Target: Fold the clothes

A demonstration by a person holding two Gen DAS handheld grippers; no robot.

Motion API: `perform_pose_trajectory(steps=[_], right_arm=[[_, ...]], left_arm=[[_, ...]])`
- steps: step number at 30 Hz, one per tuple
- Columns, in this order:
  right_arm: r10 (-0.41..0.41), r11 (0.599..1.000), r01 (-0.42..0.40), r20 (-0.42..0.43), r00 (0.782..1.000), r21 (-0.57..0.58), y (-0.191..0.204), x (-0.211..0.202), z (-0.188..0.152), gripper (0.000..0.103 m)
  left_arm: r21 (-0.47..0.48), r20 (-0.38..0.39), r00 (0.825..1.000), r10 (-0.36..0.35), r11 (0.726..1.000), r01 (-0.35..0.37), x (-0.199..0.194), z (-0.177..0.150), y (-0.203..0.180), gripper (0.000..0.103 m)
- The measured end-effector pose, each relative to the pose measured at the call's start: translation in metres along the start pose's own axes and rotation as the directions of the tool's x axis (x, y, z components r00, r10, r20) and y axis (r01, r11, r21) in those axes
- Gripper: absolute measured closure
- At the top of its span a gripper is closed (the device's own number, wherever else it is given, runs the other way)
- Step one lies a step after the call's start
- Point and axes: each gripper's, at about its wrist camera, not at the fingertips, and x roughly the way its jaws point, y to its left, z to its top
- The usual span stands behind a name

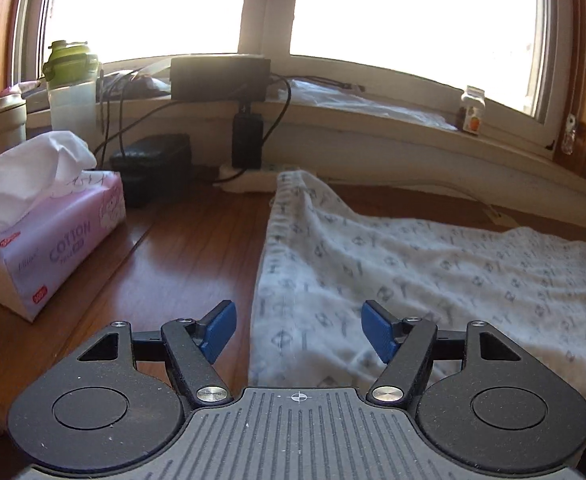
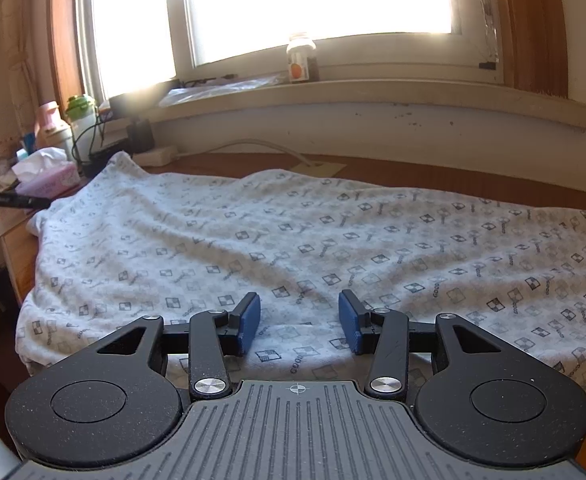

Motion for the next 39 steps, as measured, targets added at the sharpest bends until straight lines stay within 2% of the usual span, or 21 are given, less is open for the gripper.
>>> perform_pose_trajectory(steps=[2, 3, 4, 5, 7, 9, 12, 13, 14, 15, 16, 18, 22, 26, 28, 31, 35, 36, 37, 38, 39], right_arm=[[0.003, 1.0, -0.003, -0.002, 1.0, -0.005, 0.0, 0.0, 0.0, 0.055], [0.006, 1.0, -0.006, -0.003, 1.0, -0.007, 0.0, 0.001, 0.001, 0.055], [0.007, 1.0, -0.007, -0.004, 1.0, -0.009, 0.0, 0.001, 0.001, 0.054], [0.008, 1.0, -0.008, -0.004, 1.0, -0.011, 0.0, 0.001, 0.001, 0.054], [0.009, 1.0, -0.009, -0.004, 1.0, -0.012, 0.0, 0.001, 0.0, 0.054], [0.007, 1.0, -0.007, -0.003, 1.0, -0.017, 0.0, 0.0, 0.0, 0.054], [0.0, 0.999, 0.0, -0.003, 1.0, -0.033, 0.002, 0.001, 0.0, 0.054], [-0.003, 0.999, 0.003, -0.003, 1.0, -0.038, 0.003, 0.001, -0.001, 0.054], [-0.007, 0.999, 0.007, -0.003, 1.0, -0.044, 0.004, 0.001, -0.001, 0.054], [-0.01, 0.999, 0.009, -0.003, 1.0, -0.048, 0.005, 0.002, -0.001, 0.054], [-0.011, 0.999, 0.01, -0.003, 1.0, -0.049, 0.005, 0.002, -0.001, 0.054], [-0.009, 0.999, 0.008, -0.002, 1.0, -0.045, 0.004, 0.002, -0.001, 0.054], [-0.004, 0.999, 0.004, 0.0, 1.0, -0.036, 0.002, 0.002, -0.001, 0.054], [-0.001, 0.999, 0.001, 0.002, 1.0, -0.033, 0.002, 0.001, -0.002, 0.054], [0.003, 1.0, -0.003, 0.002, 1.0, -0.029, 0.001, 0.001, -0.001, 0.054], [0.012, 1.0, -0.012, 0.007, 1.0, -0.01, -0.001, 0.0, -0.001, 0.053], [0.011, 0.999, -0.013, 0.061, 0.998, 0.043, -0.014, -0.013, 0.0, 0.054], [-0.008, 0.999, 0.004, 0.066, 0.998, 0.054, -0.021, -0.017, 0.0, 0.056], [-0.025, 0.998, 0.021, 0.071, 0.997, 0.066, -0.028, -0.021, 0.0, 0.064], [-0.043, 0.996, 0.037, 0.075, 0.996, 0.077, -0.036, -0.025, 0.0, 0.069], [-0.061, 0.995, 0.055, 0.074, 0.995, 0.086, -0.045, -0.029, -0.001, 0.069]], left_arm=[[-0.015, -0.002, 1.0, -0.006, 1.0, 0.006, -0.009, -0.01, 0.002, 0.035], [-0.025, -0.002, 1.0, -0.011, 1.0, 0.011, -0.008, -0.011, 0.004, 0.044], [-0.027, -0.004, 1.0, -0.017, 0.999, 0.017, -0.007, -0.012, 0.005, 0.059], [-0.025, -0.006, 1.0, -0.022, 0.999, 0.022, -0.006, -0.013, 0.006, 0.063], [0.013, -0.007, 1.0, -0.018, 1.0, 0.018, -0.005, -0.015, 0.003, 0.081], [0.024, 0.006, 1.0, 0.028, 0.999, -0.028, -0.01, -0.014, 0.008, 0.092], [-0.022, 0.027, 0.995, 0.095, 0.995, -0.095, -0.024, -0.01, 0.032, 0.093], [-0.019, 0.014, 0.993, 0.113, 0.993, -0.113, -0.025, -0.01, 0.038, 0.082], [-0.015, 0.003, 0.992, 0.123, 0.992, -0.123, -0.026, -0.01, 0.041, 0.075], [-0.011, -0.008, 0.992, 0.129, 0.992, -0.13, -0.027, -0.009, 0.042, 0.06], [-0.01, -0.008, 0.991, 0.132, 0.991, -0.133, -0.029, -0.008, 0.042, 0.052], [-0.011, 0.002, 0.991, 0.135, 0.991, -0.135, -0.032, -0.002, 0.039, 0.051], [-0.011, 0.026, 0.995, 0.093, 0.996, -0.093, -0.023, 0.013, 0.026, 0.033], [0.013, 0.033, 0.998, 0.055, 0.998, -0.055, -0.003, 0.025, 0.005, 0.031], [0.031, 0.048, 0.999, 0.024, 0.999, -0.026, 0.008, 0.033, -0.009, 0.026], [0.068, 0.047, 0.998, -0.032, 0.997, 0.028, 0.035, 0.048, -0.038, 0.026], [0.101, 0.031, 0.993, -0.117, 0.988, 0.113, 0.079, 0.068, -0.081, 0.025], [0.112, 0.024, 0.99, -0.14, 0.984, 0.136, 0.09, 0.071, -0.092, 0.025], [0.125, 0.013, 0.987, -0.16, 0.98, 0.157, 0.1, 0.072, -0.104, 0.025], [0.139, -0.001, 0.984, -0.178, 0.974, 0.177, 0.111, 0.074, -0.117, 0.025], [0.156, -0.018, 0.981, -0.192, 0.969, 0.192, 0.121, 0.075, -0.128, 0.025]])
